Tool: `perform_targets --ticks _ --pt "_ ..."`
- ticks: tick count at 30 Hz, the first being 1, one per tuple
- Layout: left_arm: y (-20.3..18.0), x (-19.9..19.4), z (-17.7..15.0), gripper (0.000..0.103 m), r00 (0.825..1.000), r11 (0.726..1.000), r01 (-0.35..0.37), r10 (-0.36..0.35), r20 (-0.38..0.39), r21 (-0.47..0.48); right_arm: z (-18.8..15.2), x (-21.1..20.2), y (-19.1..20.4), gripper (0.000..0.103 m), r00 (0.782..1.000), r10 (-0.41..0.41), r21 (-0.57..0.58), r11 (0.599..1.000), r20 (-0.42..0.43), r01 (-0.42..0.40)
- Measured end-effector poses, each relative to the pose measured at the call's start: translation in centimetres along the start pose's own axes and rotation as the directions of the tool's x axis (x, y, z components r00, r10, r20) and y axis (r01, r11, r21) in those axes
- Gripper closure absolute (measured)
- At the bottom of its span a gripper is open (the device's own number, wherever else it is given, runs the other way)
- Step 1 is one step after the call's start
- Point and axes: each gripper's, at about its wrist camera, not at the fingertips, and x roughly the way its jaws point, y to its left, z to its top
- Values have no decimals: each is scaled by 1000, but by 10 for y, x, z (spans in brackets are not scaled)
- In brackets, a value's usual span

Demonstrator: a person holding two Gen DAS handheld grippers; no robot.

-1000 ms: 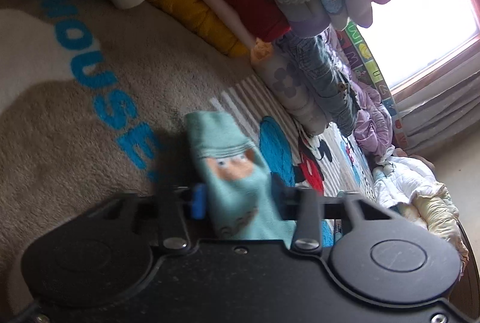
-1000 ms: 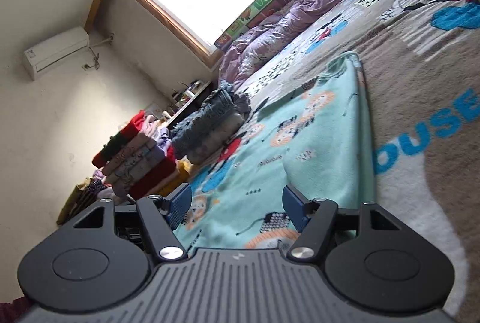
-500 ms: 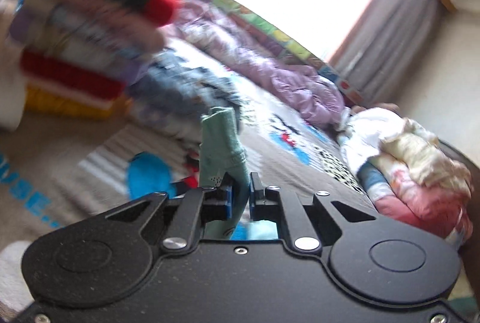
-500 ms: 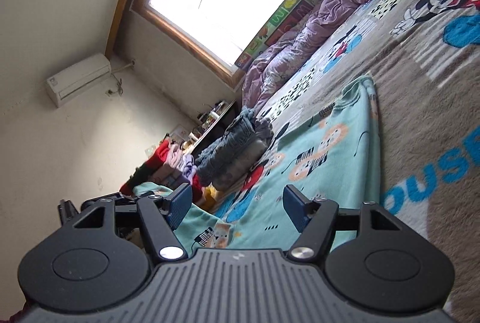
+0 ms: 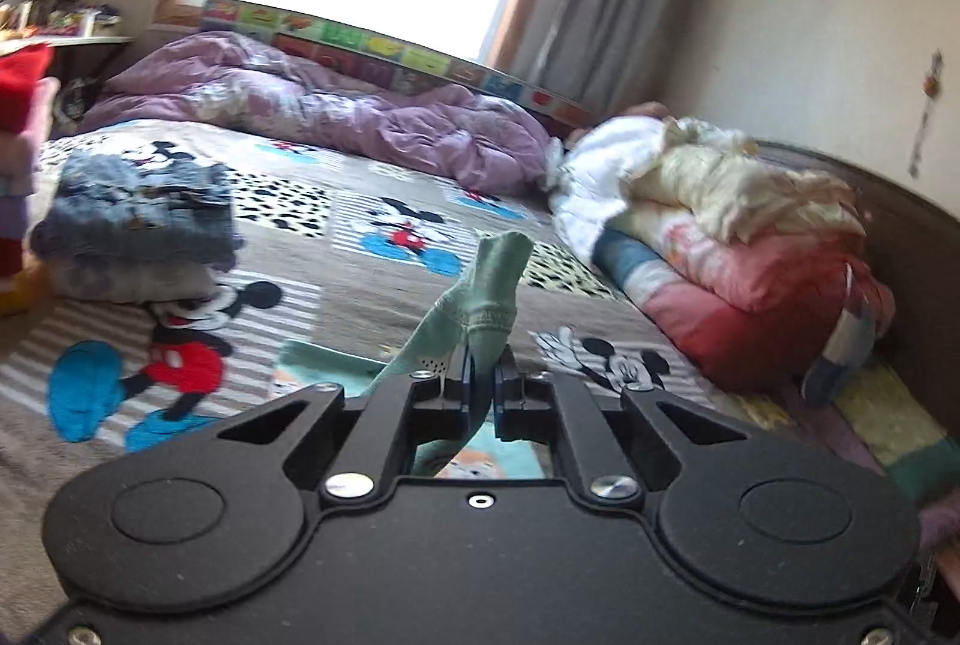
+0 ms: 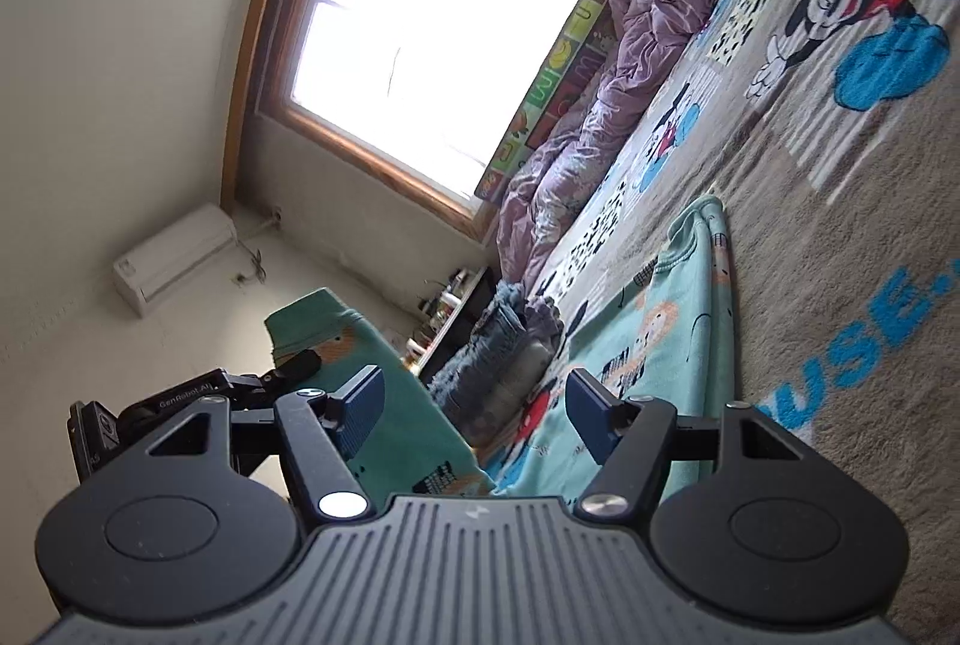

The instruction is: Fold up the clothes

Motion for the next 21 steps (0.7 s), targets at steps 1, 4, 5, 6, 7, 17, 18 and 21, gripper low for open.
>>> perform_targets --ticks 1,4,5,6,7,17,18,21 --pt "-10 7 -4 99 1000 1000 8 -8 -13 21 2 -3 -4 35 1000 4 23 1000 12 -4" --pt "-38 25 -19 99 998 997 28 -24 -54 79 7 -11 -15 35 999 0 101 995 48 -4" --pt "-46 31 -25 99 997 995 31 -25 -66 99 9 -14 -19 35 998 -2 124 992 61 -6" --pt "-53 37 -32 99 996 992 34 -24 -81 119 10 -17 -23 35 997 -6 144 990 73 -5" --pt "-61 43 -38 99 995 990 36 -23 -95 138 12 -19 -27 35 997 -12 161 987 83 -2" --pt "-113 89 -111 99 976 944 46 28 -217 328 16 -27 -55 35 993 -82 275 960 85 56" --pt "-116 92 -116 99 974 939 47 33 -224 342 16 -26 -57 35 993 -91 282 957 80 65" --pt "-123 99 -128 99 970 929 54 39 -242 365 16 -27 -63 34 989 -124 304 948 77 95"
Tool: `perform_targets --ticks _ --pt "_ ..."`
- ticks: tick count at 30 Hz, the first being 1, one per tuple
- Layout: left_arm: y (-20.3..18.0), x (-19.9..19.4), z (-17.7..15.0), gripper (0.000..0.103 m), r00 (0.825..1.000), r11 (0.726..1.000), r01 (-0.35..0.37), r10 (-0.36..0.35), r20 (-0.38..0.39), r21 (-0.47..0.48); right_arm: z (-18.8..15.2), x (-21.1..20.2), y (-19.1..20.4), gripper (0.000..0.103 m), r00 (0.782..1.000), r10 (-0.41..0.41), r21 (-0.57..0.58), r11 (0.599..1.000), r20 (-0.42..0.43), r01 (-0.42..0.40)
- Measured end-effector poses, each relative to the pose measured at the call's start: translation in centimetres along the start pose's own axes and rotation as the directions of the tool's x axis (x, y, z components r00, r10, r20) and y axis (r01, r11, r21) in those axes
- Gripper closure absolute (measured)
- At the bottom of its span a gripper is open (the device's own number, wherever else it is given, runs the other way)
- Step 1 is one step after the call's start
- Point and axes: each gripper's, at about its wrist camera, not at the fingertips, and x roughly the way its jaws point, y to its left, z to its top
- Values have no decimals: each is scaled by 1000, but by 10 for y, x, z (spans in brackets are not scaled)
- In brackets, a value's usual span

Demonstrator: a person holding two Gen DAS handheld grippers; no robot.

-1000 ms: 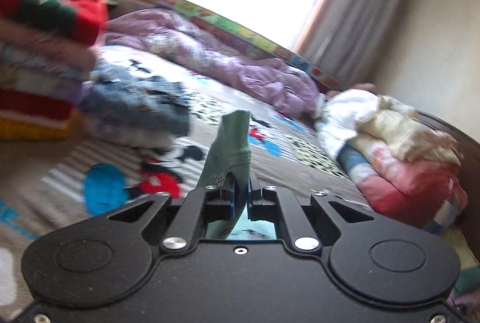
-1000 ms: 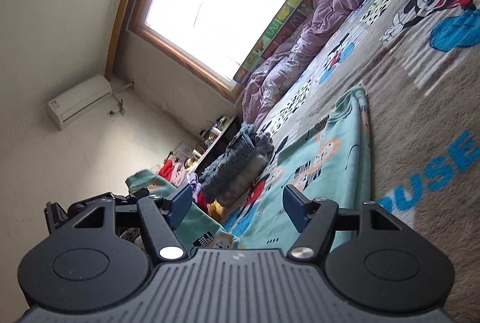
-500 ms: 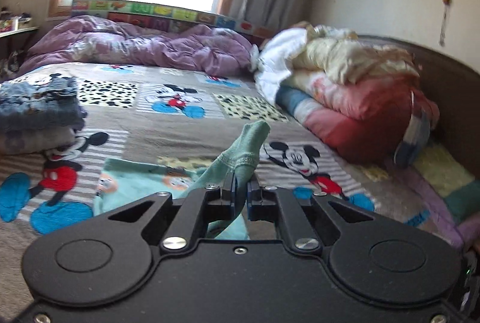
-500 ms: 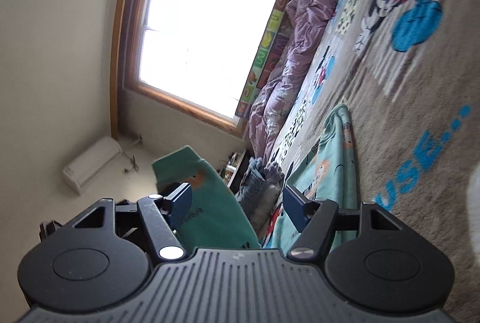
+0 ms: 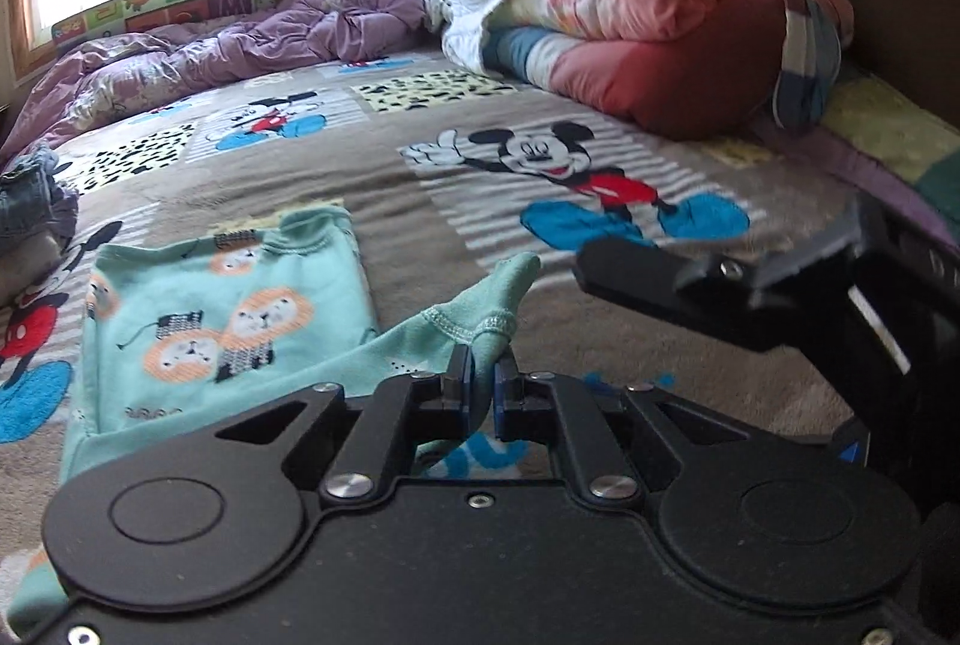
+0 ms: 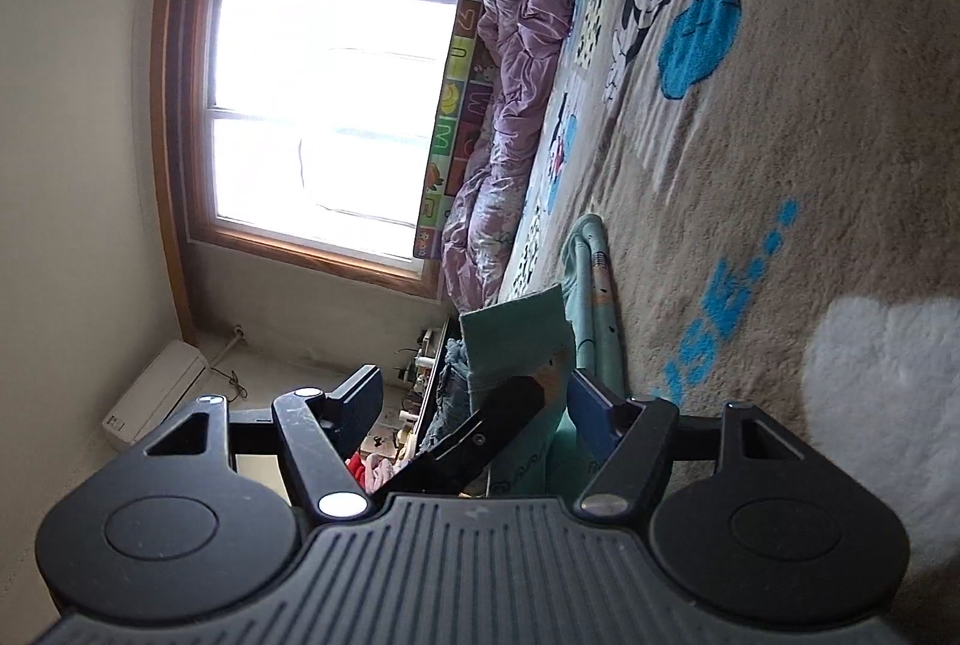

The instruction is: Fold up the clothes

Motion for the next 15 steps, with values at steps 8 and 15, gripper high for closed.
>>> perform_targets --ticks 8,15 --pt "-9 23 -15 95 994 998 48 -44 -97 34 -2 5 -21 34 996 -84 74 994 7 83" --pt "10 -29 -14 68 991 992 121 -118 -61 41 -9 11 -19 35 991 -130 38 991 -3 130"
